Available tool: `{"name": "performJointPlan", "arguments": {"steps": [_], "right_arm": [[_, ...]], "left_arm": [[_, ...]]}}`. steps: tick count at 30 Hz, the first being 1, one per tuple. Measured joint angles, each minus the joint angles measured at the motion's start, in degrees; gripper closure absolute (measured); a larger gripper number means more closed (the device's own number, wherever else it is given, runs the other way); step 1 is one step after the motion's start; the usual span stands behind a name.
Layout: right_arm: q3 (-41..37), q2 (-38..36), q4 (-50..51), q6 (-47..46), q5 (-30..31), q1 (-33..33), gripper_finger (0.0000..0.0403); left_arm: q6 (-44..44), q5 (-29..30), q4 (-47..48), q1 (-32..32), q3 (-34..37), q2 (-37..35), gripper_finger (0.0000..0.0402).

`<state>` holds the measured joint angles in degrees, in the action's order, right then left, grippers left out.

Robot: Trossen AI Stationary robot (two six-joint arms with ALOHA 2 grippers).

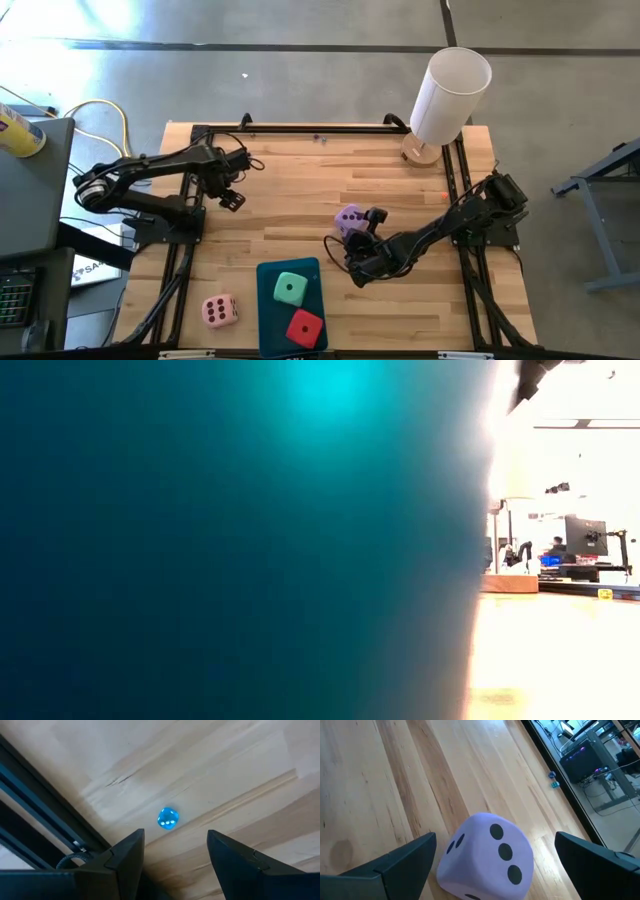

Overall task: Pick & Place Dice
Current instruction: Put the small light blue die into the blue bin

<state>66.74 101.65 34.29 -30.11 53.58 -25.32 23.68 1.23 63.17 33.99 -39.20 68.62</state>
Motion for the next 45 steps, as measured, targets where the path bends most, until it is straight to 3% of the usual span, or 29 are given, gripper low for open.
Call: {"name": "performJointPlan", "arguments": {"steps": [17, 45], "right_arm": [[0.00, 0.00, -0.27, 0.46, -0.15, 0.00, 0.0004], [0.00, 0.02, -0.31, 1.11, -0.22, 0.00, 0.0004]], "left_arm": [[4.88, 3.59, -1.61, -0.04, 0.02, 9.16, 0.0195], [4.20, 1.07, -6.30, -2.62, 2.98, 10.18, 0.0195]]}}
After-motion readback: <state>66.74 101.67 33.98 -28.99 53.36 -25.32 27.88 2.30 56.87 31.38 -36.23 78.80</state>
